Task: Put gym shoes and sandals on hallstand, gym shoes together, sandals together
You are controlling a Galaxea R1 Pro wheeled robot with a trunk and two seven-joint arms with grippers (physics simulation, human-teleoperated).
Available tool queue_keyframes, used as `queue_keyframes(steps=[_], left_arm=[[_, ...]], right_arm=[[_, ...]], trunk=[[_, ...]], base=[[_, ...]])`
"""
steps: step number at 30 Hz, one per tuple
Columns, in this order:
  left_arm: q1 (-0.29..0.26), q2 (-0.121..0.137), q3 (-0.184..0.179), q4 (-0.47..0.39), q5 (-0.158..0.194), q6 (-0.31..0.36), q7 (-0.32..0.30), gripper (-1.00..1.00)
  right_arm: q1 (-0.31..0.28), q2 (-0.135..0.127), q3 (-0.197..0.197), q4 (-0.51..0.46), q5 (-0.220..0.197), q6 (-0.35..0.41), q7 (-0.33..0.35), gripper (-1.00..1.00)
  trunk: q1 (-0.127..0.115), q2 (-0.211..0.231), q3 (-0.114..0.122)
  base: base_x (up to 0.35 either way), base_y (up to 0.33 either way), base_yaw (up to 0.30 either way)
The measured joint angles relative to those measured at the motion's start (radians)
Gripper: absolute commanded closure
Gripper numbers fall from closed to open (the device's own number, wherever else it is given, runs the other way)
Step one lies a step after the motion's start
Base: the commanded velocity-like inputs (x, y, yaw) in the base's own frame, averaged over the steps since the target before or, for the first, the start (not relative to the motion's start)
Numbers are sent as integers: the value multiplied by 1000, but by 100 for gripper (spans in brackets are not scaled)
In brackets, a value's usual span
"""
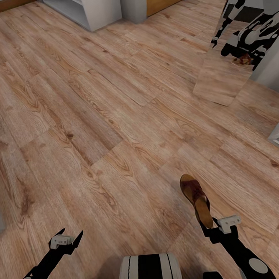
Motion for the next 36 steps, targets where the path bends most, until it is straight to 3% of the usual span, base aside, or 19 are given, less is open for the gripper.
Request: queue_keyframes(steps=[19, 28, 36], left_arm=[[0, -2, -2, -4, 1, 0, 1, -100], [0, -31, 0, -4, 0, 0, 1, -100], [0, -40, 2, -4, -1, 0, 1, -100]], right_arm=[[2, -1, -1, 6, -6, -7, 0, 100], [3, 0, -1, 17, -7, -44, -2, 100], [3, 1, -1, 24, -8, -62, -3, 100]], trunk=[[0, 0, 0], [0, 0, 0], [0, 0, 0]], base=[[0, 0, 0], [0, 0, 0], [0, 0, 0]])
